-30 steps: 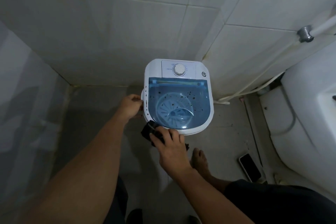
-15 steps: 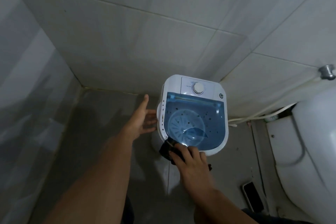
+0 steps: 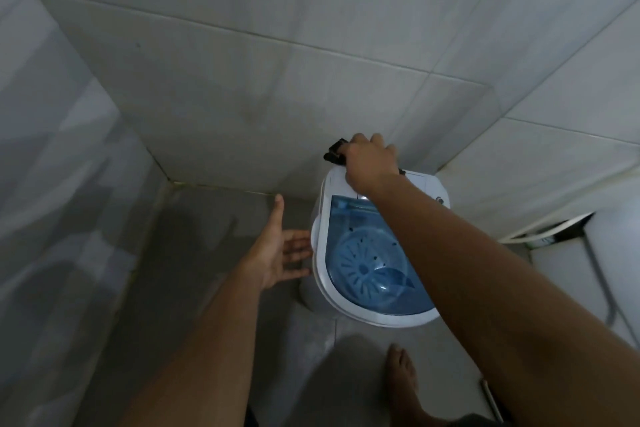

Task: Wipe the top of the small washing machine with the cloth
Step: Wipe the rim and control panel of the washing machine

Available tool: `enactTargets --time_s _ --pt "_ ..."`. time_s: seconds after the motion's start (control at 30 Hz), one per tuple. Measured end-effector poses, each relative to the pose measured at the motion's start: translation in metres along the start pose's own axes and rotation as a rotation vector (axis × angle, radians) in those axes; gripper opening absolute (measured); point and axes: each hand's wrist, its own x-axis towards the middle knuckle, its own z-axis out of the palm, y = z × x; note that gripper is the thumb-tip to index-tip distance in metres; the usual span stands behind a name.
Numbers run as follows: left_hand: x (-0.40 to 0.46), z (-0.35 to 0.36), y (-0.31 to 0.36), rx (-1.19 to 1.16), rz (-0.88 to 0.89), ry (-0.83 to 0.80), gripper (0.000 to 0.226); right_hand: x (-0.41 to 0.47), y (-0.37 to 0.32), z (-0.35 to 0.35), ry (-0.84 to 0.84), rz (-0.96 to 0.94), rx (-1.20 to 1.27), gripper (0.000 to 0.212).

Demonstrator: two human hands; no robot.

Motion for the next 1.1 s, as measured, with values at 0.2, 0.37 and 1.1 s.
enactTargets --time_s 0.2,0.37,1.1 --pt "-0.001 0.0 -0.003 -0.013 0.004 -0.021 0.112 -0.116 -0.011 0.041 0.112 -0.428 0.111 0.063" --pt "-0.008 0.004 -0.006 0.008 0.034 0.0 0.112 -0.088 0.019 0.034 0.133 -0.467 0.022 0.059" --pt "-0.026 0.024 -0.008 0.15 0.122 0.087 0.095 -0.101 0.044 0.046 0.2 -0.113 0.344 0.06"
